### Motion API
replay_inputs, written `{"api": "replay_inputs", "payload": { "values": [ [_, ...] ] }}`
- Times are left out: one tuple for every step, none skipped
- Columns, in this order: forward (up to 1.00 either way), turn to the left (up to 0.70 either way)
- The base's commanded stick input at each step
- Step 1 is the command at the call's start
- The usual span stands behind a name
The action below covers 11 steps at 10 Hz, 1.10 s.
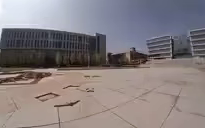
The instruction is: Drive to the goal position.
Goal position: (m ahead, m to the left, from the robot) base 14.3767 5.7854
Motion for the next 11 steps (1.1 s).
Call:
{"api": "replay_inputs", "payload": {
  "values": [
    [0.7,0.0],
    [0.7,0.0],
    [0.7,0.0],
    [0.7,0.0],
    [0.7,0.0],
    [0.7,0.0],
    [0.7,0.0],
    [0.7,0.0],
    [0.7,0.0],
    [0.7,0.0],
    [0.7,0.0]
  ]
}}
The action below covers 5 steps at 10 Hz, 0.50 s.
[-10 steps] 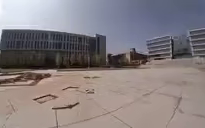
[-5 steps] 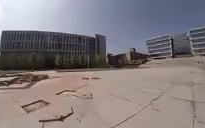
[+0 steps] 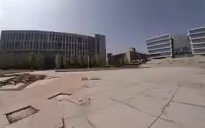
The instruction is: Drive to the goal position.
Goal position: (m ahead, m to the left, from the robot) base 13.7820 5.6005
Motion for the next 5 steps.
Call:
{"api": "replay_inputs", "payload": {
  "values": [
    [0.7,0.0],
    [0.7,-0.01],
    [0.7,-0.15],
    [0.7,-0.26],
    [0.7,-0.26]
  ]
}}
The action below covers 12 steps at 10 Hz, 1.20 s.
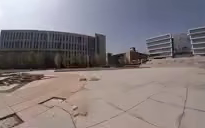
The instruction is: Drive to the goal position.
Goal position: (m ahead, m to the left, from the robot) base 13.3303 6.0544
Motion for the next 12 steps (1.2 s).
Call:
{"api": "replay_inputs", "payload": {
  "values": [
    [0.7,-0.26],
    [0.7,-0.26],
    [0.7,-0.2],
    [0.7,-0.2],
    [0.7,-0.16],
    [0.7,-0.09],
    [0.7,0.0],
    [0.7,0.0],
    [0.7,0.0],
    [0.7,0.0],
    [0.7,0.0],
    [0.7,0.0]
  ]
}}
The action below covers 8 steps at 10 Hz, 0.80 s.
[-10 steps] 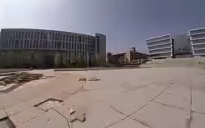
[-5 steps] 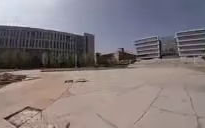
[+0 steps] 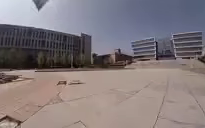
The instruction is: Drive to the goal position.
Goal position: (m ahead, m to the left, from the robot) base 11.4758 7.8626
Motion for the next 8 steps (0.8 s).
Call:
{"api": "replay_inputs", "payload": {
  "values": [
    [0.7,0.0],
    [0.7,0.0],
    [0.7,0.0],
    [0.7,0.0],
    [0.7,0.0],
    [0.7,0.0],
    [0.7,0.0],
    [0.7,0.0]
  ]
}}
